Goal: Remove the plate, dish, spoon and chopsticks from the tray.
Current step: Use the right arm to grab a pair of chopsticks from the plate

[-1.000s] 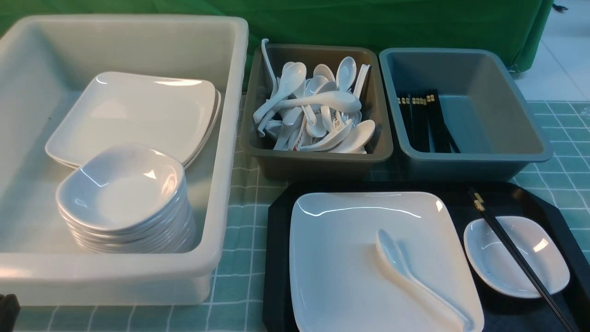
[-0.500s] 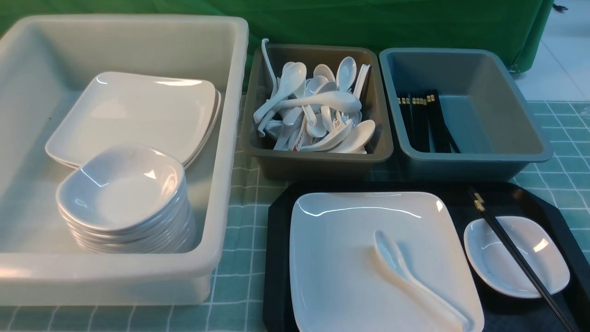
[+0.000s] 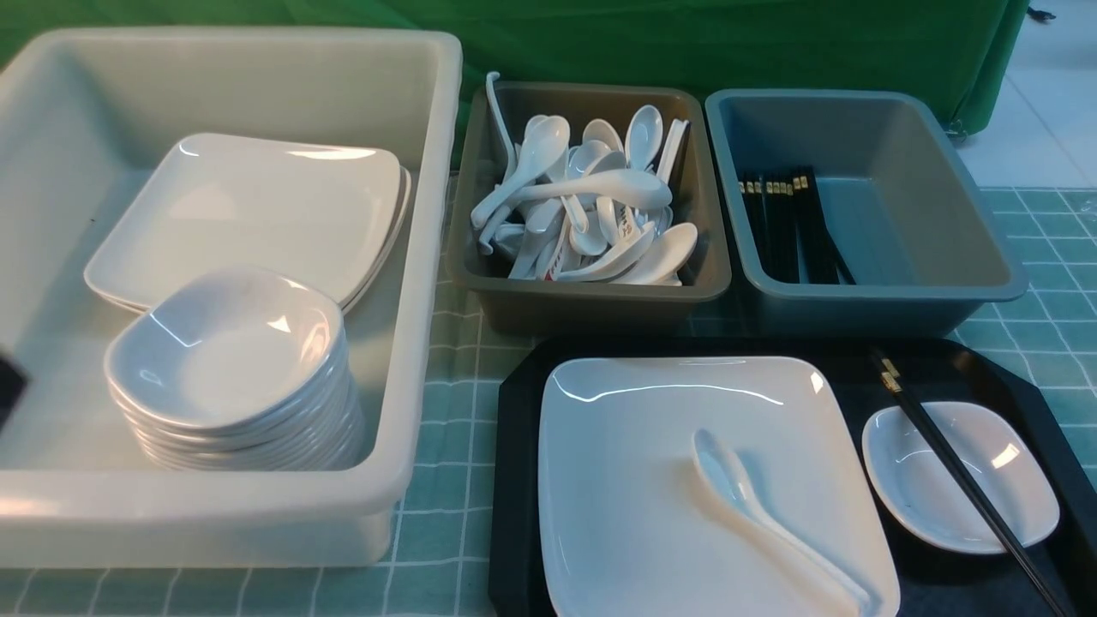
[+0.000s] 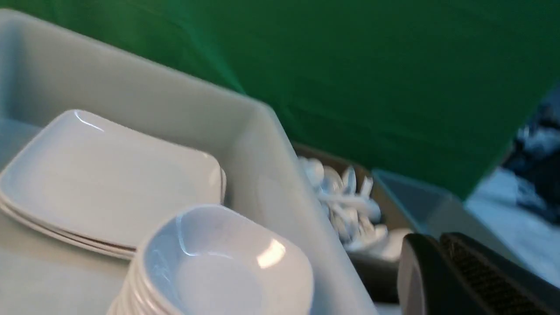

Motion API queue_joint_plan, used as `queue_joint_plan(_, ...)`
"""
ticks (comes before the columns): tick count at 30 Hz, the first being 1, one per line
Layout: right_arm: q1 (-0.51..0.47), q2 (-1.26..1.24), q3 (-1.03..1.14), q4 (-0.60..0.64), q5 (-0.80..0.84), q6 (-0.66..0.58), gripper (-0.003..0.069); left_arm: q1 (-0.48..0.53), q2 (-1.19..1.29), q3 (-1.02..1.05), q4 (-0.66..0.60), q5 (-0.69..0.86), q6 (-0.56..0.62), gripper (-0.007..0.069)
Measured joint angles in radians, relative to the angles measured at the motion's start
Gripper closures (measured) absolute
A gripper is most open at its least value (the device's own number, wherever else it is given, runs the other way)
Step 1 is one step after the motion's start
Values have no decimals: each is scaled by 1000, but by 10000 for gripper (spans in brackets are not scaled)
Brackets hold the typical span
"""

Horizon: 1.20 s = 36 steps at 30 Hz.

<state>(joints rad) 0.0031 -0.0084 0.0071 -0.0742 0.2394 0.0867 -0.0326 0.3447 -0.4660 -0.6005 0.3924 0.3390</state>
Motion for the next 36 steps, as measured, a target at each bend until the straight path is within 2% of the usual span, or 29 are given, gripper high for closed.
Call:
queue_joint_plan(2,0,0,0,0,0,-1,418,-33,167,-123,1,130,95,608)
queue_joint_plan(5,0,0,0,0,0,0,418,-97,352,-233,1,210,146,608)
queue_joint_plan(9,0,0,0,0,0,-1,418,-184,506,-305,1,200,186,608)
queue_joint_plan(10,0,0,0,0,0,-1,418,-234,567,-321,1,173,206,608)
queue_joint_plan(16,0,0,0,10,-24,17,418,-338,641,-331,2,122,241,608)
queue_joint_plan(19,0,0,0,74,-109,187,418,-357,639,-333,4,119,271,608)
queue_joint_plan(20,0,0,0,81,-116,187,418,-357,639,-333,4,119,272,608)
queue_joint_plan(21,0,0,0,95,-184,286,418,-357,637,-333,8,114,277,608)
queue_joint_plan(26,5,0,-4,106,-343,396,435,-357,622,-333,20,113,282,608)
queue_joint_plan(29,44,54,-89,109,-227,390,472,-357,621,-333,22,113,296,608)
queue_joint_plan(34,168,316,-361,108,74,144,487,-357,621,-333,20,108,315,608)
queue_joint_plan(36,235,495,-510,97,236,37,488,-357,621,-333,20,107,321,608)
